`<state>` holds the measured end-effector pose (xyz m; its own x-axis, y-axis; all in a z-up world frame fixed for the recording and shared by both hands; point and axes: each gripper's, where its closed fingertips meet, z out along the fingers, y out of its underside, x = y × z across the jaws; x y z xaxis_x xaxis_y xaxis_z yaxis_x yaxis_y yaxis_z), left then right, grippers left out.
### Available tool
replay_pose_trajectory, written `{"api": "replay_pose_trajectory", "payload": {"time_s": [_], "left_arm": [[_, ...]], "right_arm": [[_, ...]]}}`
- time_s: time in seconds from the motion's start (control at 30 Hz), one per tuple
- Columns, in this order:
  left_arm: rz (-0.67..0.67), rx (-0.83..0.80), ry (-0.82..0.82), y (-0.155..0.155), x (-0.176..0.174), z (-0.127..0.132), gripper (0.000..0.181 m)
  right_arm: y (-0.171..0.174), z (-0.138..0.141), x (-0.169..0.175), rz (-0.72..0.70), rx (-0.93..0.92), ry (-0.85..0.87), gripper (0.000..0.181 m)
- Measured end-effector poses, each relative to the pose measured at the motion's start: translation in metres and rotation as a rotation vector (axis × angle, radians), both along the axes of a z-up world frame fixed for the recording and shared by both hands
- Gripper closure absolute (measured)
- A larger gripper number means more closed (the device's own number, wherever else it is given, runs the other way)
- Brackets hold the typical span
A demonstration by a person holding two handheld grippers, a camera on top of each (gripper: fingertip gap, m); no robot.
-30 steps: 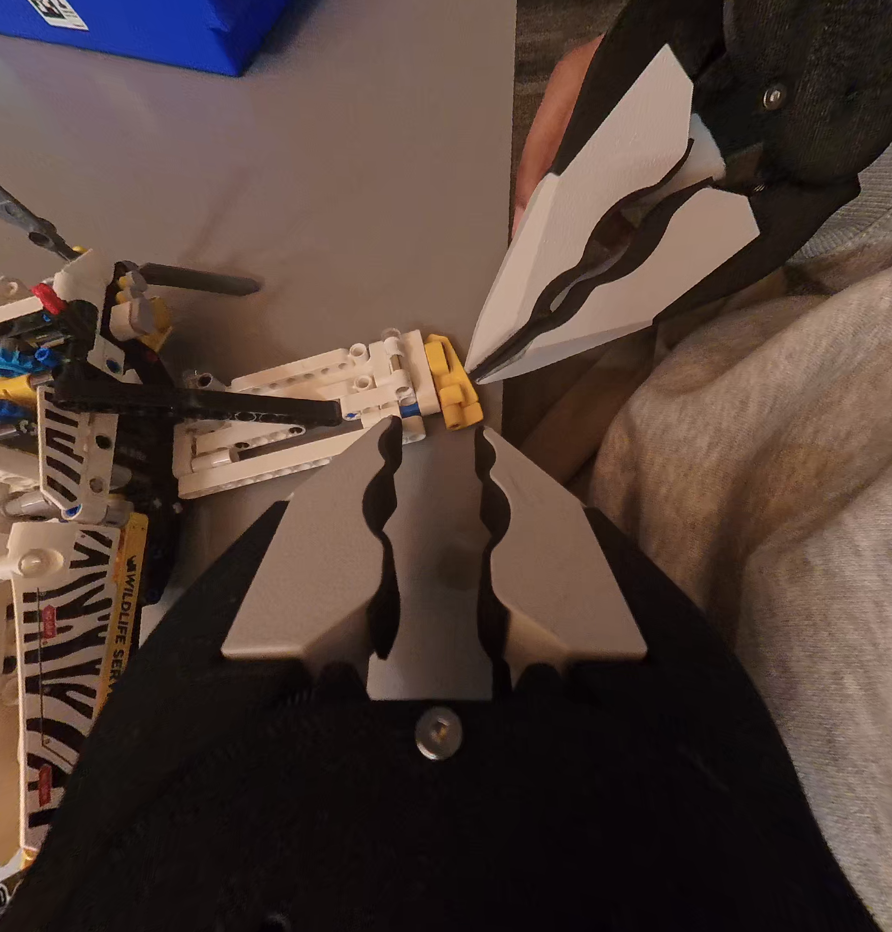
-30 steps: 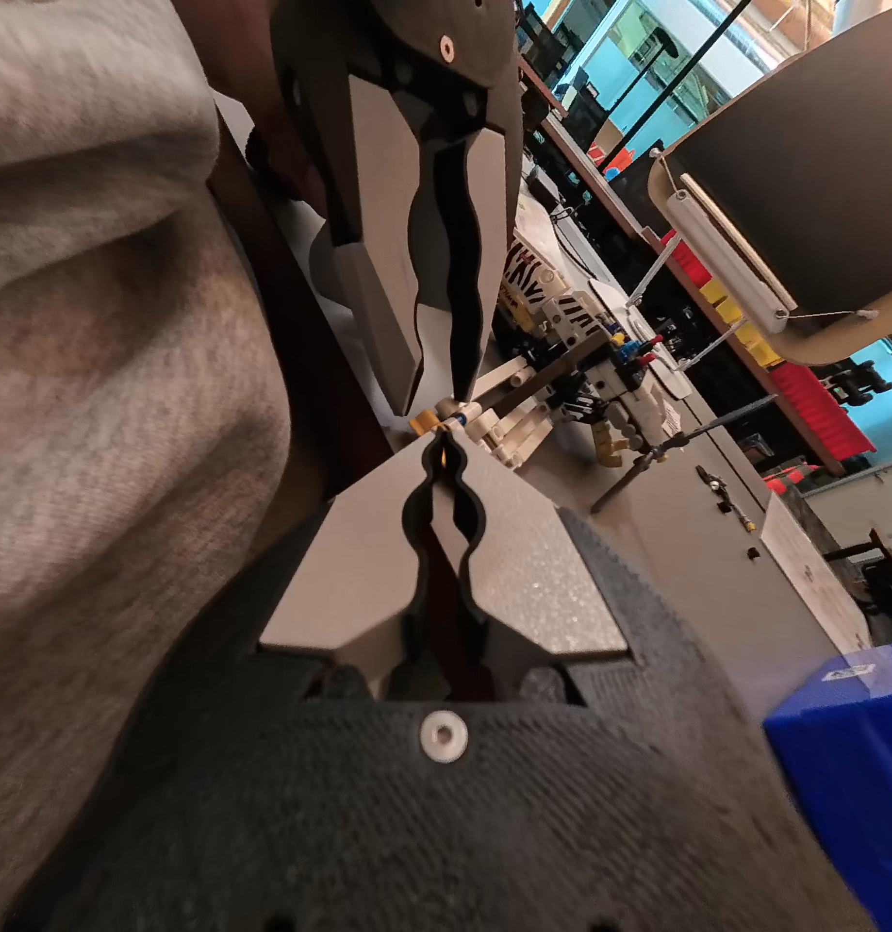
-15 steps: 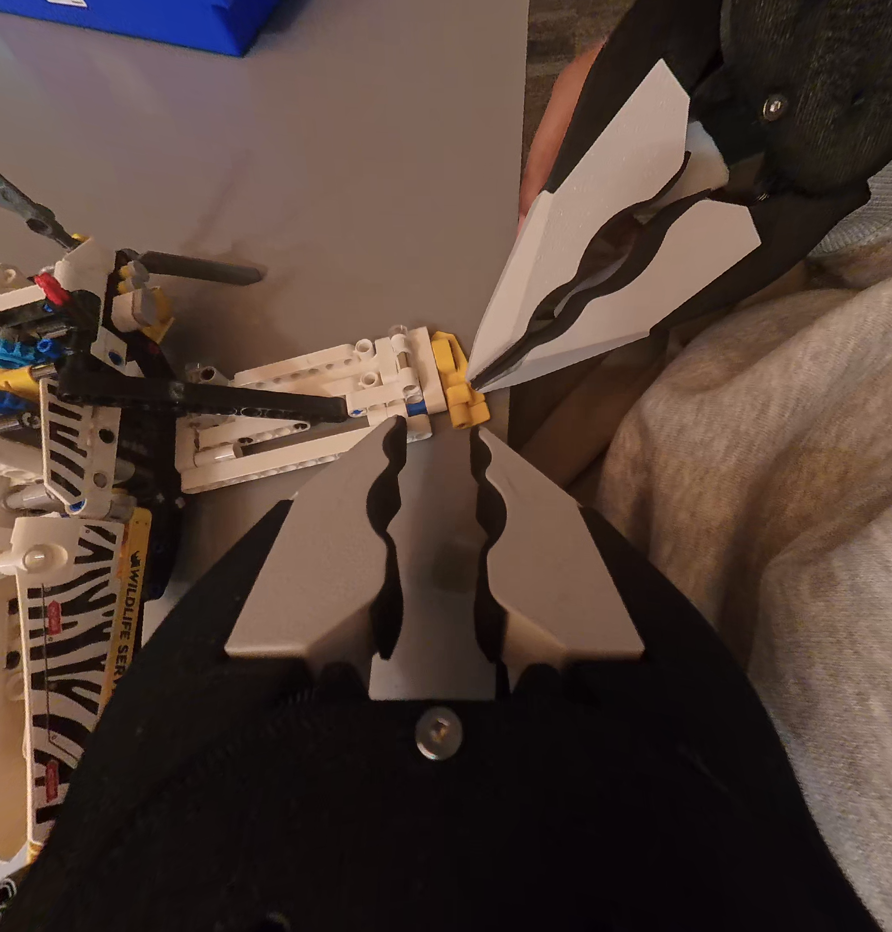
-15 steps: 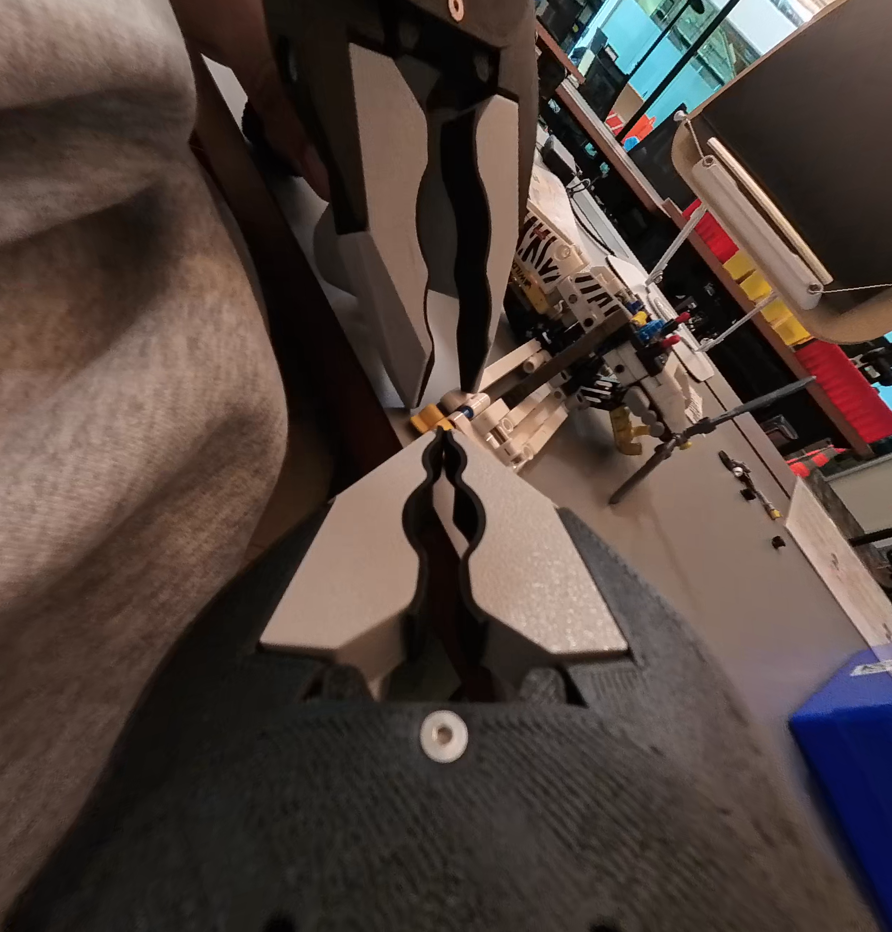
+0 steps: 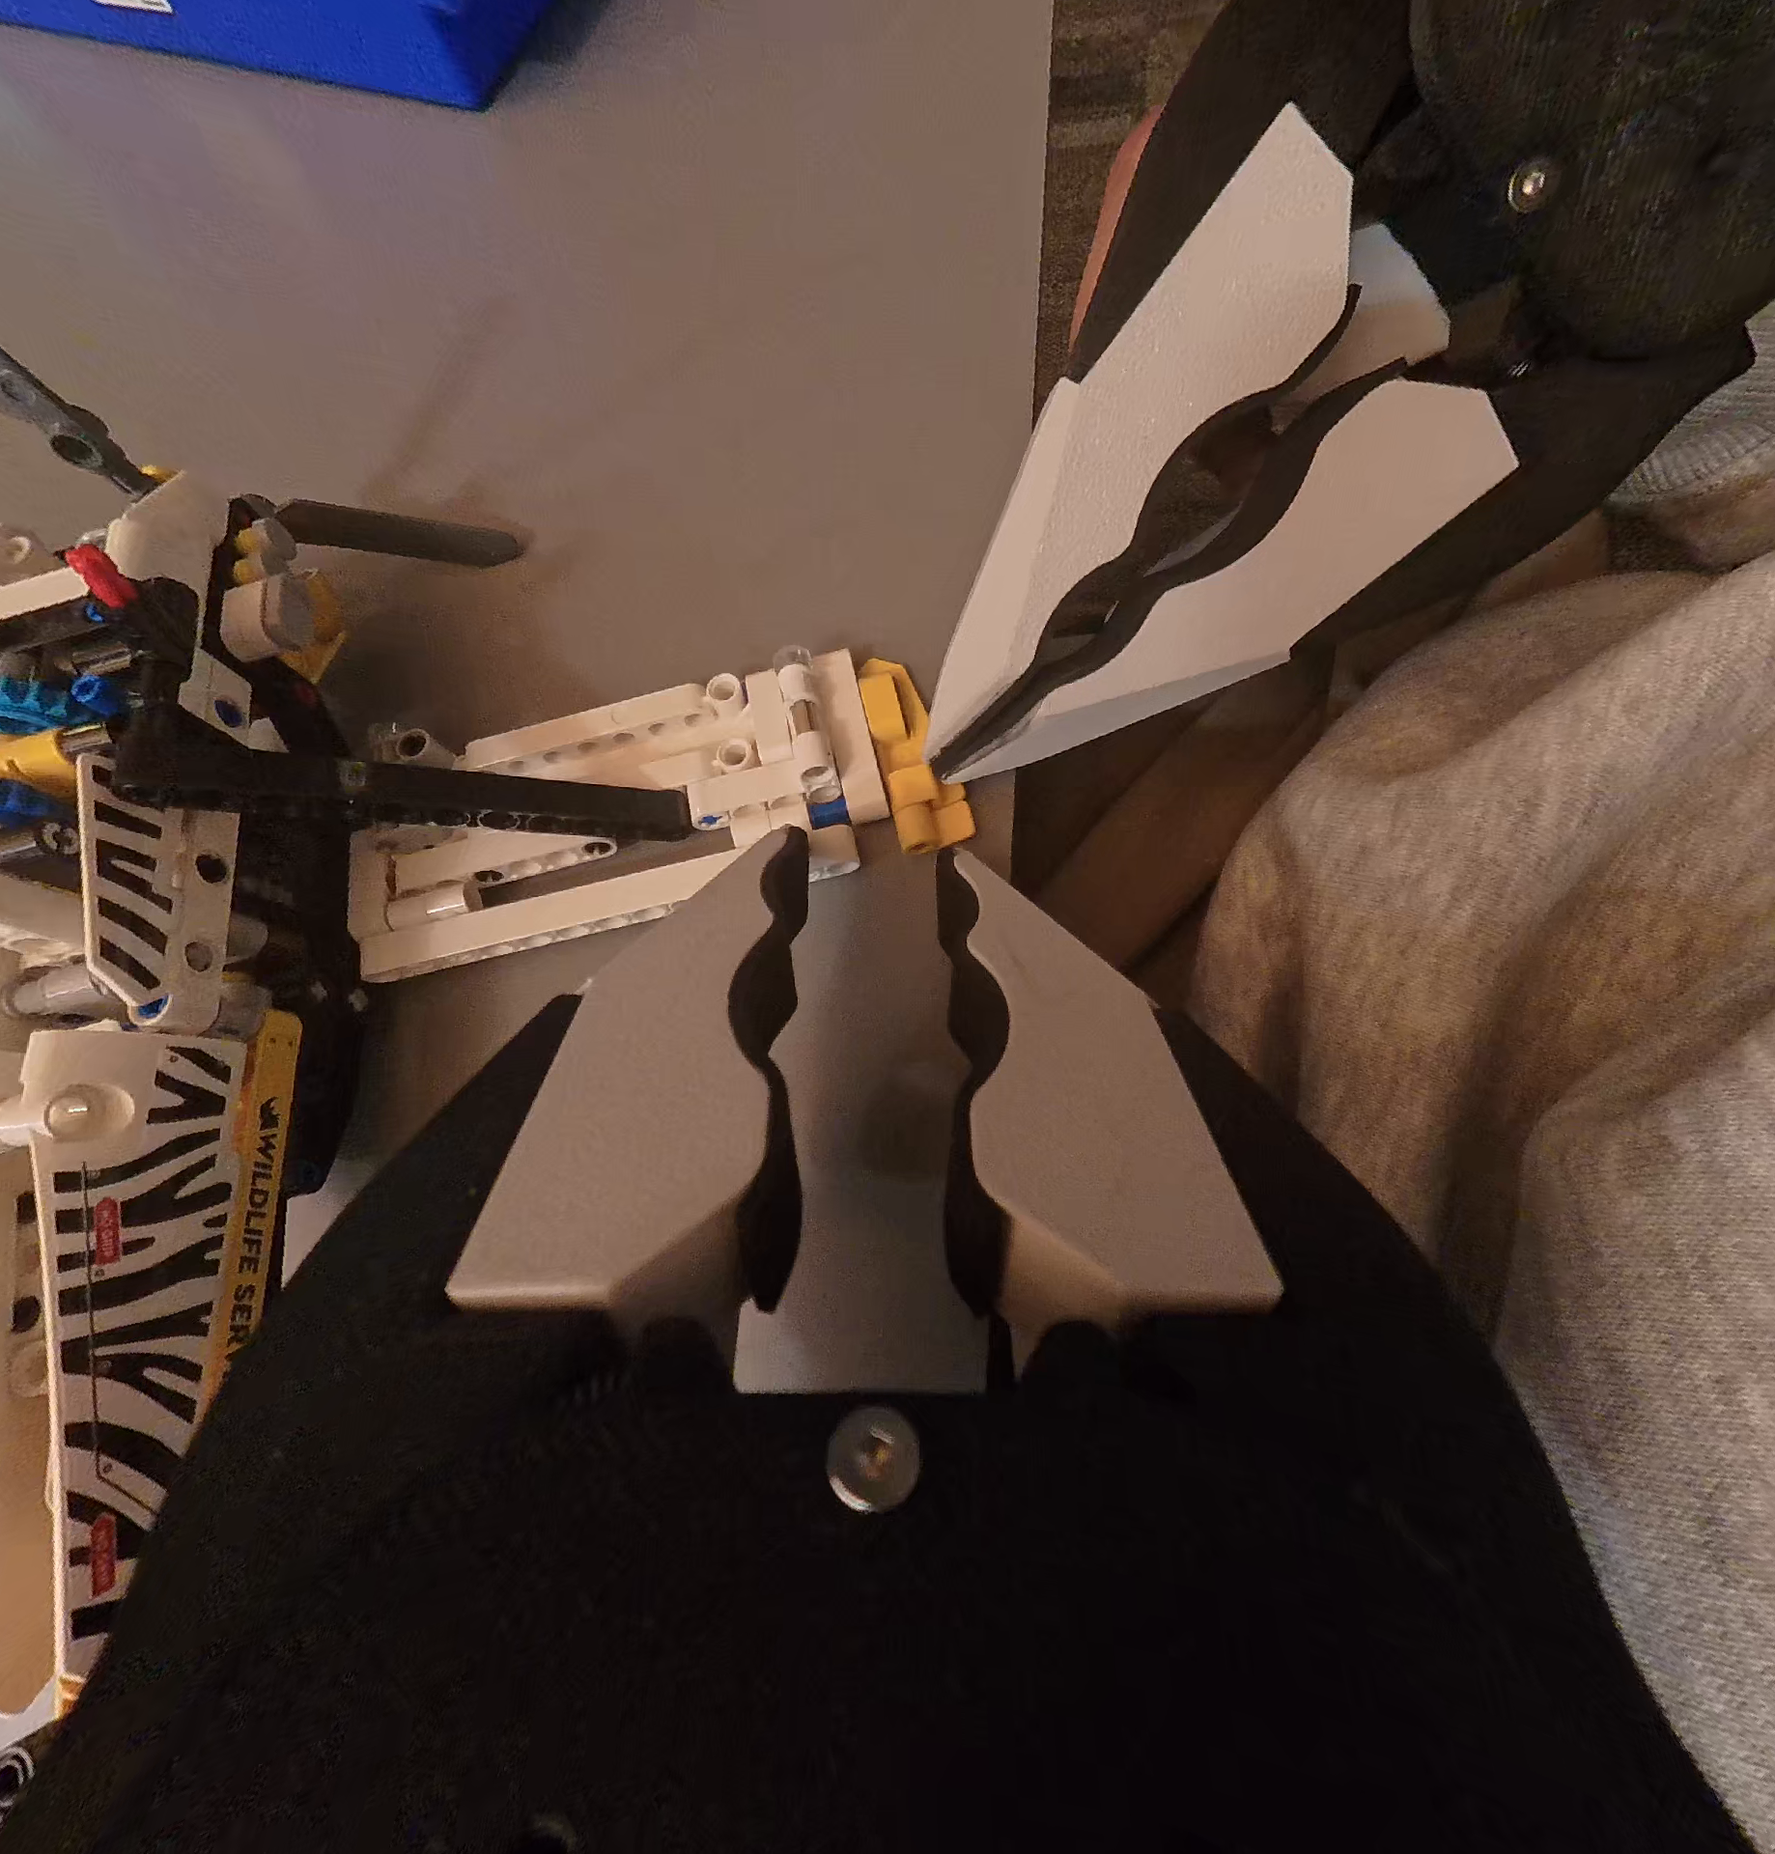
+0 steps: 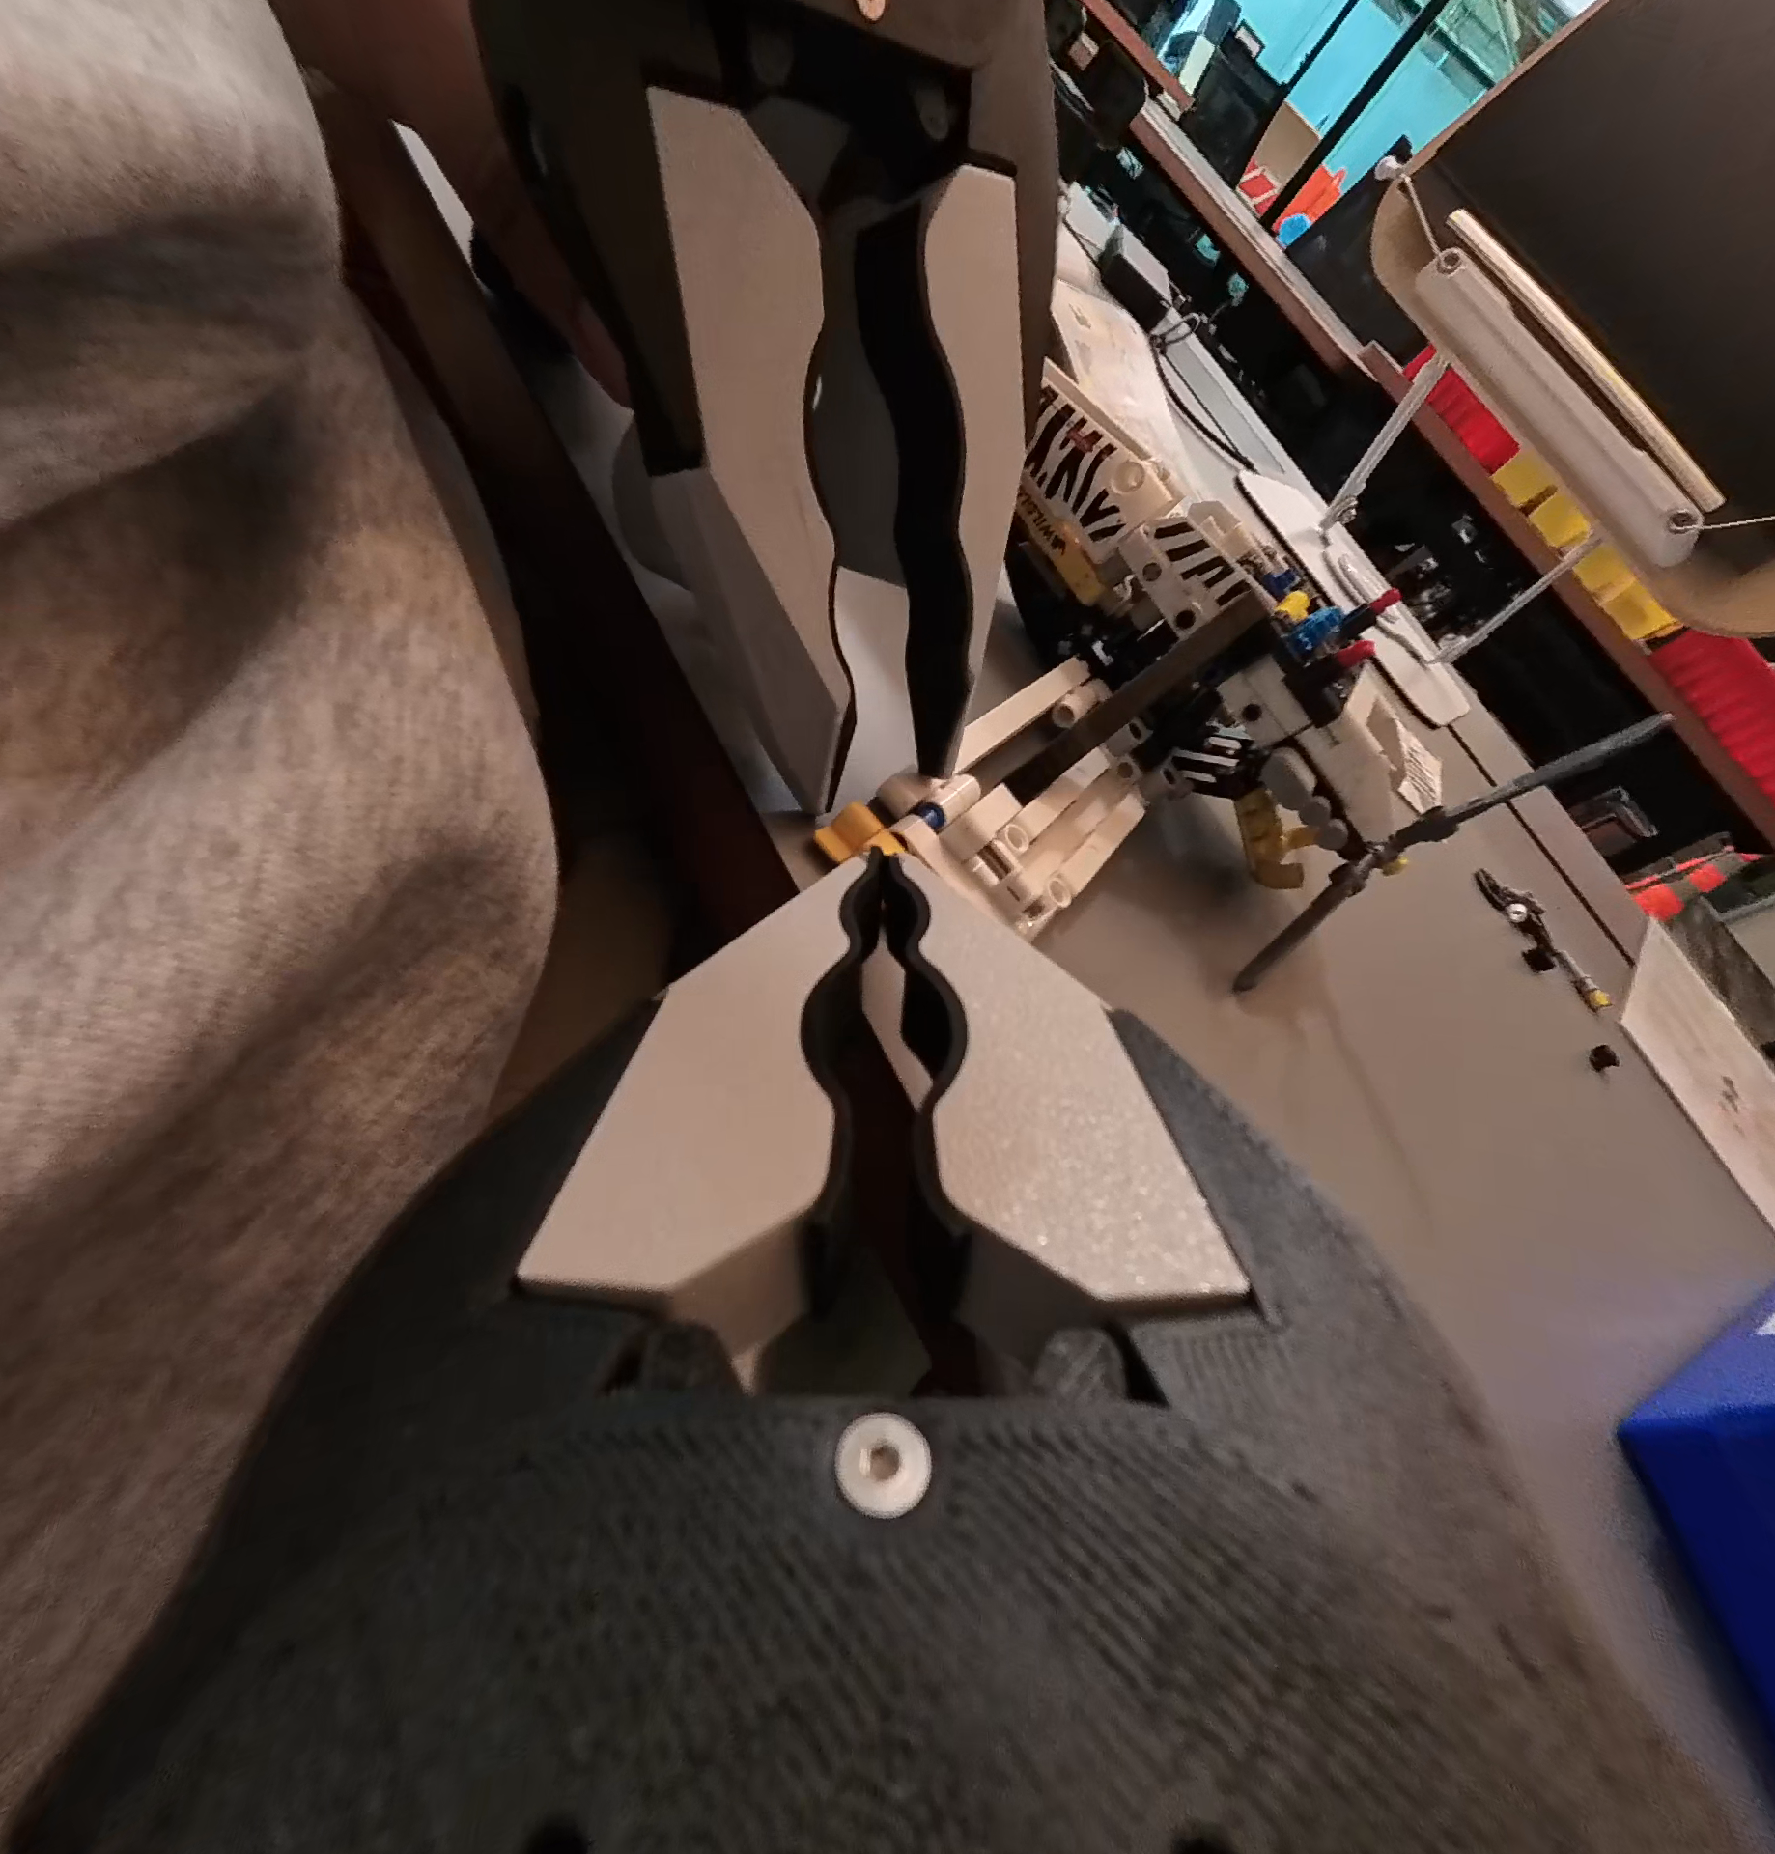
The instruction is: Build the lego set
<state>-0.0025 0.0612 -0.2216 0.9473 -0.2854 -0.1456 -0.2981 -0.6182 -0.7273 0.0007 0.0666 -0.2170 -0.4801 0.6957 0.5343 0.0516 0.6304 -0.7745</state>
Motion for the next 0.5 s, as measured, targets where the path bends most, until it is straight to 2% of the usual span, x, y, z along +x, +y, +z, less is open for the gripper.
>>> {"api": "replay_pose_trajectory", "payload": {"time_s": [0.5], "left_arm": [[0.000,-0.001,-0.003,0.0002,0.0004,-0.0002,0.157]], "right_arm": [[0.0004,0.0007,-0.0003,0.007,-0.002,0.015,0.181]]}}
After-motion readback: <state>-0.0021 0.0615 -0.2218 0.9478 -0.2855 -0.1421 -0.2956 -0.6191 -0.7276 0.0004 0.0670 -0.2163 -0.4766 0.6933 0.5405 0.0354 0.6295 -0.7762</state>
